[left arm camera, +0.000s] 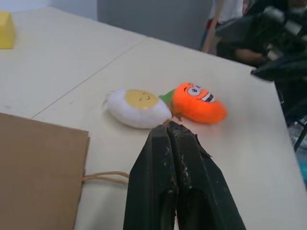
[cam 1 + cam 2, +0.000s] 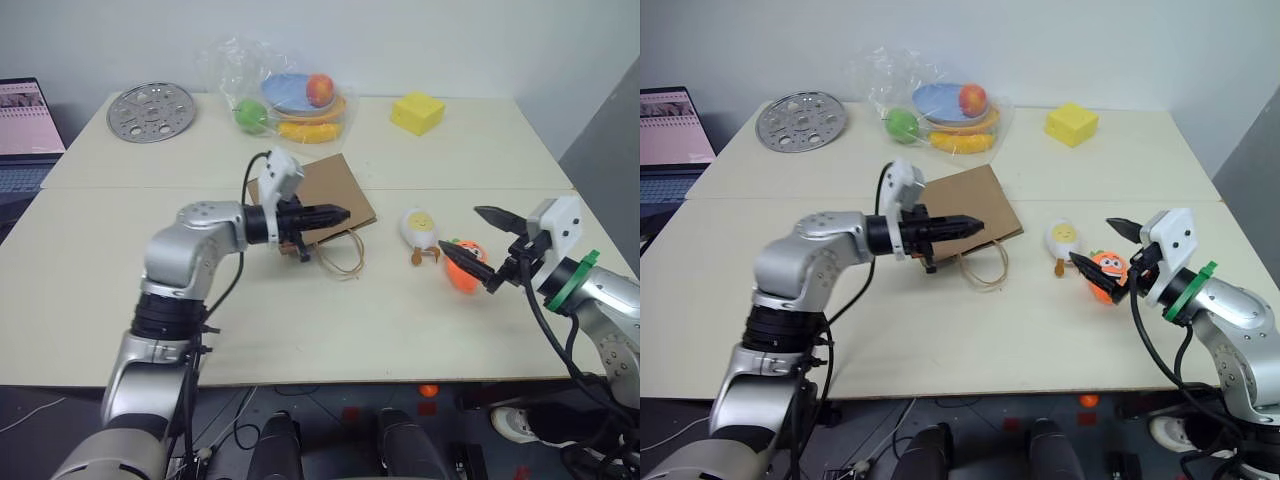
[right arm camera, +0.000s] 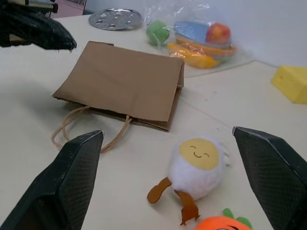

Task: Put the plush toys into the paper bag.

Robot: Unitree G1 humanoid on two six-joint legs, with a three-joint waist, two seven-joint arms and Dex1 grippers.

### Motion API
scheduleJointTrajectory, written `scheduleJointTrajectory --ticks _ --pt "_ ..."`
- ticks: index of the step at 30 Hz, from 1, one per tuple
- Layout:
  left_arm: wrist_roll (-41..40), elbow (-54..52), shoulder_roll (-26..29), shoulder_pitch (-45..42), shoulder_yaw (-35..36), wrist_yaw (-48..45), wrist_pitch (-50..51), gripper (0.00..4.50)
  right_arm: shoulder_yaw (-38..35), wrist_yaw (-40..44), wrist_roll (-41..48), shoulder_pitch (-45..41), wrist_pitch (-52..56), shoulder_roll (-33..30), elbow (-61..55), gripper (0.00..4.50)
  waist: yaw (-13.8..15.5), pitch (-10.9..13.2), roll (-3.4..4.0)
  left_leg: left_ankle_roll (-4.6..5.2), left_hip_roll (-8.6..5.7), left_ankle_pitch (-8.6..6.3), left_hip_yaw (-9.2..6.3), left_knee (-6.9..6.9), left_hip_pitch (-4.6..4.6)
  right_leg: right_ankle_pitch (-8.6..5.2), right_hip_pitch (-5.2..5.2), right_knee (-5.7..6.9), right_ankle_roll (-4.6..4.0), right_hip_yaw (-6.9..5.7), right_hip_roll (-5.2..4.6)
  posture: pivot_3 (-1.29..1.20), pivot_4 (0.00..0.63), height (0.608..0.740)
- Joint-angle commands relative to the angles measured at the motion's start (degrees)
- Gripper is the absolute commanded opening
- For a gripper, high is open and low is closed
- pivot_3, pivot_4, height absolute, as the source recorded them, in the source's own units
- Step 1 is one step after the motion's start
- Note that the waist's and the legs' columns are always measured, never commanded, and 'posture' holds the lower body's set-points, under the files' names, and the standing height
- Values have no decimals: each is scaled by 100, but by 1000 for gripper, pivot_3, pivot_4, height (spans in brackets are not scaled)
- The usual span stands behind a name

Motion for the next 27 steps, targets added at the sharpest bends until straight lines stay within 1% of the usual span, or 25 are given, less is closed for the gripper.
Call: scheduleJointTrajectory --ticks 1,4,6,8,10,12,13,15,16,18,20,22,24,27 --pt "-501 99 34 -330 355 -24 456 45 211 31 131 -202 215 -32 -320 4500 8 0 -1 0 0 0 -1 0 0 0 -1 0 0 -1 0 0 150 740" --pt "-733 249 -17 -548 590 151 671 45 558 -21 163 -362 490 68 -415 4500 11 0 -1 0 0 0 -1 3 -3 0 -1 -2 0 -1 0 0 150 740" --pt "-890 235 4 -612 674 152 817 0 751 -98 79 -434 474 217 -473 4139 10 0 -1 -1 0 0 -1 5 -3 0 -1 -2 0 -1 0 0 150 740" --pt "-643 34 166 -440 409 -19 403 0 763 -158 29 -424 455 303 -469 3570 11 0 -1 -1 0 0 -1 4 -3 0 -1 -2 0 -1 0 0 150 740" --pt "-114 -371 398 11 -111 -203 -321 0 647 -144 90 -347 480 313 -471 2907 13 0 0 -1 0 0 0 3 -3 0 -1 -3 0 0 0 0 150 740" --pt "82 -583 503 302 -354 -257 -634 0 549 -120 143 -283 491 301 -485 2214 21 0 0 -2 0 -1 2 -1 -2 0 -1 -6 -1 2 -1 0 150 740" --pt "90 -633 526 386 -398 -284 -684 0 518 -104 153 -259 489 291 -494 1810 24 0 0 -2 1 -1 1 -3 -2 1 -1 -5 -1 0 -1 0 150 740" --pt "319 -707 633 602 -532 -416 -1196 0 483 -66 172 -223 498 259 -534 1078 29 0 -1 -2 2 -1 0 -2 -2 0 -2 -3 -1 -1 -1 0 150 740" --pt "314 -688 621 730 -441 -384 -1348 0 471 -86 160 -207 517 245 -562 649 29 0 -1 -2 2 -1 0 -1 -3 0 -2 -3 -2 -1 -1 0 150 740" --pt "184 -729 632 1039 -245 -461 -1601 0 479 -130 73 -167 519 205 -619 45 31 0 -1 -2 2 -1 2 1 -3 -2 -2 -5 -5 2 -1 0 150 740" --pt "261 -899 877 1632 -237 -869 -2223 0 492 -111 64 -107 526 182 -674 45 3 -2 2 -2 2 -1 5 3 -3 -5 -2 -6 -10 5 -2 0 150 740" --pt "507 -894 996 2017 -335 -1019 -2843 0 511 -152 36 -88 525 215 -686 45 -17 -2 2 -2 6 -1 12 -2 1 -15 -3 -6 -29 9 -3 0 150 740" --pt "800 -744 969 2162 -432 -940 -3387 0 530 -196 1 -87 519 246 -690 45 16 -1 2 -2 7 -1 10 -1 1 -22 -7 4 -41 5 -2 0 150 740" --pt "1318 -454 694 2132 -641 -604 -4182 0 553 -273 9 -114 564 292 -734 45 125 -2 0 -2 4 0 8 9 -1 -33 -5 4 -59 5 -2 0 150 740"
